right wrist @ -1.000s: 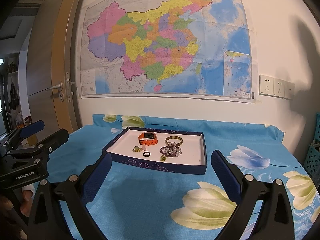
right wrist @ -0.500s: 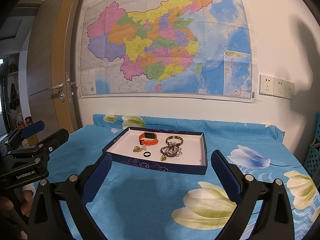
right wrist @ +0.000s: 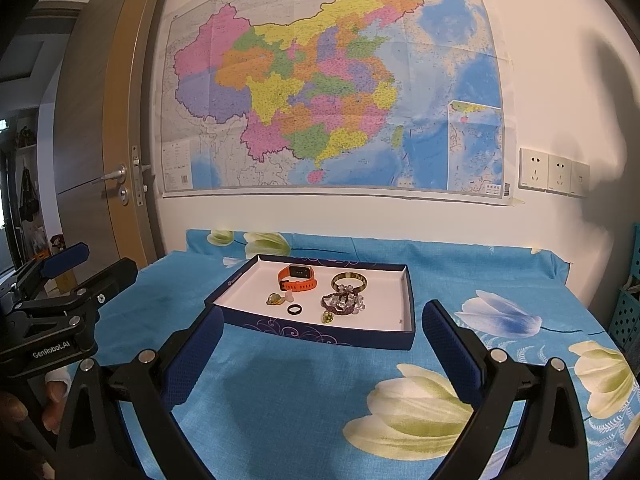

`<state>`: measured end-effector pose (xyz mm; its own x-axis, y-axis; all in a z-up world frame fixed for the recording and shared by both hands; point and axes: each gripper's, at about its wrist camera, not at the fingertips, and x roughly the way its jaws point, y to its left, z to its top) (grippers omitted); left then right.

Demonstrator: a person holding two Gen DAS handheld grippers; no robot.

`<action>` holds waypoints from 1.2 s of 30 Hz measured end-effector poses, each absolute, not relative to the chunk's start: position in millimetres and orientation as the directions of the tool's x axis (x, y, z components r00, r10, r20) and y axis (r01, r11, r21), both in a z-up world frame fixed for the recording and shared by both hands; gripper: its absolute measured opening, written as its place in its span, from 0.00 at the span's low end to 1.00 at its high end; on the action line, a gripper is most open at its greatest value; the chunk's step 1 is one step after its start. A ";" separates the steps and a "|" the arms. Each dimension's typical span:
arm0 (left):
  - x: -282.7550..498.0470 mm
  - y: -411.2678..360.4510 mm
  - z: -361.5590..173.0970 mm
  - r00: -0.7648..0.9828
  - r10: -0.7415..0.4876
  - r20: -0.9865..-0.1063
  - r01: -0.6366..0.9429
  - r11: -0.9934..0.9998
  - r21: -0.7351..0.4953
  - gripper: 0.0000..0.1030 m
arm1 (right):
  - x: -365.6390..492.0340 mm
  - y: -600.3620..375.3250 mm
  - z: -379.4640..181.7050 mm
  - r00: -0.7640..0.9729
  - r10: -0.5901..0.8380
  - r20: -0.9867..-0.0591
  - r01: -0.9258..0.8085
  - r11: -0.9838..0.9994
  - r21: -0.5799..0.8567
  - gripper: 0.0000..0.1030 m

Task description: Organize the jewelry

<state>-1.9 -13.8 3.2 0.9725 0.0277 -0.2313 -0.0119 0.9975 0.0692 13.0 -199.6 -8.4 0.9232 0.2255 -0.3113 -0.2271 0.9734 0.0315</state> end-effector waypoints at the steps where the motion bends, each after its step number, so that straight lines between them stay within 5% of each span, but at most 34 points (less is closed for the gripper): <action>1: -1.5 -13.7 3.4 0.972 0.028 -0.232 -0.012 0.997 0.070 0.95 | 12.4 -199.7 -8.4 0.924 0.225 -0.310 -0.226 0.974 0.032 0.93; 36: 3.5 -15.6 -2.7 0.969 0.024 -0.246 -0.009 0.998 0.061 0.95 | 19.7 -200.4 -12.5 0.918 0.228 -0.326 -0.226 0.973 0.044 0.93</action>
<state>3.5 -15.6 -2.7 0.9689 0.0241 -0.2462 -0.0093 0.9981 0.0611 19.7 -200.4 -12.5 0.9176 0.2279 -0.3258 -0.2259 0.9731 0.0445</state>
